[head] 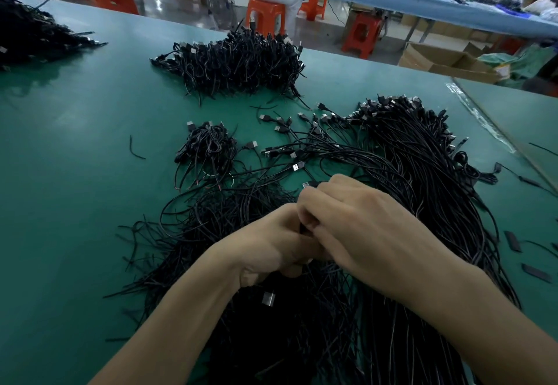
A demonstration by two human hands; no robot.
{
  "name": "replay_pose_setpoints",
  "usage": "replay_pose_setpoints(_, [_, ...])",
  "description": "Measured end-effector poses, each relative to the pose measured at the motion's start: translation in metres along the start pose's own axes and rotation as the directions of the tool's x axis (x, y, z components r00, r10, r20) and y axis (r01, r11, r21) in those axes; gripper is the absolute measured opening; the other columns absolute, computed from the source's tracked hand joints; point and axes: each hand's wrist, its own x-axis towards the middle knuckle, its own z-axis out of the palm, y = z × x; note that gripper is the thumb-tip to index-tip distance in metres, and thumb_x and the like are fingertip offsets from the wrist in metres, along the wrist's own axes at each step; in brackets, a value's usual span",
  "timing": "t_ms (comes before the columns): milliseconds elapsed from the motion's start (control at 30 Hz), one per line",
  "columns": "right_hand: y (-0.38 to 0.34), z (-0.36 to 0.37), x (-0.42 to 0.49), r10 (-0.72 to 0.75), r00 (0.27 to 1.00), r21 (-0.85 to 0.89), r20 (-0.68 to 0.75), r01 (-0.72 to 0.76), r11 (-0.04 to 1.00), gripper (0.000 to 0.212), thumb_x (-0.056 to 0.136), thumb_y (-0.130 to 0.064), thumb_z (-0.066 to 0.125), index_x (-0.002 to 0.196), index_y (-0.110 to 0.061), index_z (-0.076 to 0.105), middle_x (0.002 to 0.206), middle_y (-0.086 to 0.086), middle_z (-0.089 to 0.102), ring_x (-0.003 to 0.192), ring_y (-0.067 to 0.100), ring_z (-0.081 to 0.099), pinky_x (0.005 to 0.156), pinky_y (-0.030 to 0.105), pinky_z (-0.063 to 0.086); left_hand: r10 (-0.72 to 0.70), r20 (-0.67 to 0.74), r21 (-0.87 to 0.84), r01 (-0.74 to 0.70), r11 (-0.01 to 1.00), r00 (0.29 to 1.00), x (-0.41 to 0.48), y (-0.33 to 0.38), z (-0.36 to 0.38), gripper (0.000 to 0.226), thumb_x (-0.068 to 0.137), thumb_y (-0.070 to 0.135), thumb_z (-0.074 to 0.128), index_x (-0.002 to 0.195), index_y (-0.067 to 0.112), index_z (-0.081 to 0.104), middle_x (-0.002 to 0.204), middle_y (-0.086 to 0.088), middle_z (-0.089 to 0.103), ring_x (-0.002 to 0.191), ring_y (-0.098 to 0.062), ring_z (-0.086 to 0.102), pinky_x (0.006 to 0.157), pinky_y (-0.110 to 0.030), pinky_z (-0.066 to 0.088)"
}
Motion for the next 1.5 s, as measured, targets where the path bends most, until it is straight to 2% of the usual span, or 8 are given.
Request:
replay_pose_setpoints(300, [0.014, 0.010, -0.002, 0.132, 0.953, 0.168, -0.272, -0.088, 0.982, 0.024, 0.088, -0.003, 0.062, 0.092, -0.020, 0.045, 0.080, -0.012, 0.047, 0.075, 0.010, 0.042, 0.064, 0.026, 0.042, 0.092, -0.005, -0.554, -0.079, 0.829, 0.996, 0.001, 0.012, 0.001, 0.008, 0.084, 0.014, 0.052, 0.089, 0.010, 0.056, 0.072, 0.000, 0.050, 0.057, -0.008, 0.047, 0.051, -0.020, 0.040])
replay_pose_setpoints(467, [0.017, 0.016, -0.004, 0.268, 0.889, 0.347, -0.371, -0.135, 0.928, 0.029, 0.089, -0.003, 0.067, 0.088, -0.024, 0.048, 0.080, -0.013, 0.058, 0.077, 0.007, 0.055, 0.066, 0.016, 0.042, 0.163, -0.048, -0.536, -0.163, 0.828, 0.985, -0.001, 0.011, -0.004, 0.014, 0.090, 0.011, 0.055, 0.099, 0.003, 0.062, 0.083, -0.007, 0.062, 0.070, -0.014, 0.062, 0.068, -0.023, 0.054])
replay_pose_setpoints(633, [0.014, 0.016, 0.000, 0.377, 0.779, 0.520, -0.501, -0.077, 0.850, 0.035, 0.089, -0.005, 0.068, 0.083, -0.028, 0.042, 0.082, -0.011, 0.062, 0.076, 0.006, 0.060, 0.066, 0.009, 0.042, 0.288, -0.284, -0.128, -0.334, 0.934, 0.915, 0.001, 0.008, 0.000, 0.022, 0.080, 0.018, 0.073, 0.101, 0.019, 0.069, 0.089, -0.003, 0.058, 0.080, -0.013, 0.054, 0.077, -0.024, 0.049])
replay_pose_setpoints(767, [0.010, 0.025, 0.004, 0.505, 0.776, 0.786, -0.376, -0.021, 0.617, 0.034, 0.089, -0.006, 0.067, 0.079, -0.029, 0.045, 0.081, -0.008, 0.064, 0.075, 0.009, 0.062, 0.069, 0.023, 0.052, 0.473, -0.511, 0.279, -0.382, 0.881, 0.718, 0.003, 0.004, 0.001, 0.015, 0.087, 0.019, 0.076, 0.098, 0.024, 0.067, 0.070, -0.016, 0.044, 0.057, -0.028, 0.038, 0.050, -0.038, 0.036])
replay_pose_setpoints(900, [0.008, 0.031, 0.006, 0.544, 0.809, 0.932, -0.222, 0.013, 0.361, 0.035, 0.089, 0.009, 0.063, 0.079, -0.019, 0.043, 0.075, -0.003, 0.063, 0.071, 0.009, 0.058, 0.066, 0.018, 0.050, 0.559, -0.568, 0.356, -0.432, 0.829, 0.604, 0.000, 0.004, 0.000, 0.022, 0.086, 0.020, 0.072, 0.100, 0.034, 0.062, 0.060, 0.000, 0.050, 0.047, -0.014, 0.042, 0.042, -0.029, 0.036])
replay_pose_setpoints(1033, [0.010, 0.029, 0.005, 0.565, 0.815, 0.979, -0.129, 0.013, 0.204, 0.035, 0.089, 0.017, 0.057, 0.078, -0.012, 0.040, 0.069, -0.001, 0.064, 0.065, 0.007, 0.058, 0.061, 0.017, 0.049, 0.572, -0.563, 0.376, -0.432, 0.820, 0.596, 0.000, 0.005, -0.001, 0.022, 0.086, 0.024, 0.066, 0.103, 0.038, 0.061, 0.065, 0.005, 0.057, 0.052, -0.013, 0.051, 0.047, -0.030, 0.041])
replay_pose_setpoints(1267, [0.018, 0.027, 0.000, 0.528, 0.843, 0.949, -0.099, -0.080, 0.305, 0.033, 0.086, 0.009, 0.065, 0.078, -0.014, 0.043, 0.073, -0.003, 0.066, 0.072, 0.006, 0.062, 0.069, 0.019, 0.052, 0.550, -0.467, 0.274, -0.478, 0.835, 0.692, 0.002, 0.005, 0.001, 0.034, 0.102, 0.005, 0.049, 0.121, 0.028, 0.064, 0.109, 0.003, 0.071, 0.096, -0.029, 0.067, 0.087, -0.049, 0.056])
replay_pose_setpoints(1500, [0.022, 0.030, -0.002, 0.560, 0.828, 0.976, -0.023, -0.104, 0.193, 0.037, 0.086, 0.010, 0.065, 0.074, -0.013, 0.039, 0.065, -0.008, 0.061, 0.063, 0.000, 0.057, 0.060, 0.014, 0.047, 0.589, -0.406, 0.080, -0.615, 0.785, 0.699, -0.004, 0.013, 0.005, 0.024, 0.101, 0.013, 0.042, 0.112, 0.014, 0.064, 0.096, -0.007, 0.076, 0.096, -0.018, 0.071, 0.089, -0.031, 0.054])
